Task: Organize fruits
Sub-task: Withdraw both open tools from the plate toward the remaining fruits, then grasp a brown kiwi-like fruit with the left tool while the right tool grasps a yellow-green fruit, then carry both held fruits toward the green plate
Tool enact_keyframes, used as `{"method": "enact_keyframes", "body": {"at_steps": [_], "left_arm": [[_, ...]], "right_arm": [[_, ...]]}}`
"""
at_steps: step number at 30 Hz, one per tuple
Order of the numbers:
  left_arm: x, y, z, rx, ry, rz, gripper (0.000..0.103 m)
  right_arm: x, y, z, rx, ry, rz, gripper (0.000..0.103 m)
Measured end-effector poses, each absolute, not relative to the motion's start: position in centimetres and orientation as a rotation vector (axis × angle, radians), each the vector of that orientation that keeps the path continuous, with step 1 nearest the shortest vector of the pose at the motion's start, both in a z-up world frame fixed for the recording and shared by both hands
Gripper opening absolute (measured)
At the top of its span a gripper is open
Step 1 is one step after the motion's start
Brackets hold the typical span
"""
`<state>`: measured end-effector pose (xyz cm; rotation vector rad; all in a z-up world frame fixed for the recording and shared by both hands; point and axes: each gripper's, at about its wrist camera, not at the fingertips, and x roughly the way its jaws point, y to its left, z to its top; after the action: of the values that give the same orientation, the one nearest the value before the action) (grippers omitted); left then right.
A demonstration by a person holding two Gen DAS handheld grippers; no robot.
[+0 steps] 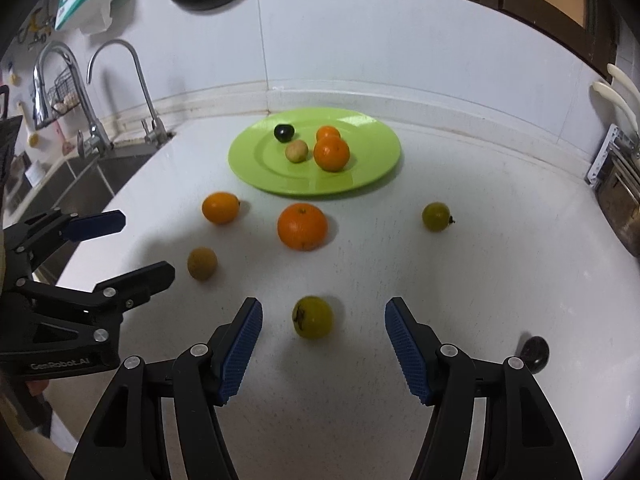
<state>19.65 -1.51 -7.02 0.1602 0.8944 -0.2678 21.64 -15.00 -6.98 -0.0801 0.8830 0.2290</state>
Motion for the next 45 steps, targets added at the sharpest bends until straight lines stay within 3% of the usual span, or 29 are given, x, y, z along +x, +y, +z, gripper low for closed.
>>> {"method": "enact_keyframes", "body": {"at_steps": [8, 13, 24, 29, 45], "left_arm": [[20.9, -1.7, -9.1, 0.13, 0.953, -0.32, 0.076], [21.7, -1.8, -9.6, 0.121, 0.97, -0.322, 0.069], [22.9, -2.2, -10.3, 0.092, 1.0, -0.349, 0.035], [23.1, -2.5, -10.4, 0.094, 1.007, -0.364, 0.026], [21.6, -2.4, -7.5, 0.077, 0.932, -0.371, 0.026]], "right_arm": [[22.2, -14.8, -8.7, -0.072, 0.923, 0.249, 0.064], [22.6, -14.5, -9.5, -0.054, 0.948, 0.271, 0.057], [23.5, -14.6, -10.5, -0.004, 0.978, 0.286, 0.035], [23.5, -14.6, -10.7, 0.004, 0.978, 0.296, 0.028], [23.0, -14.5, -8.7, 0.006, 0.913, 0.31, 0.028]]}}
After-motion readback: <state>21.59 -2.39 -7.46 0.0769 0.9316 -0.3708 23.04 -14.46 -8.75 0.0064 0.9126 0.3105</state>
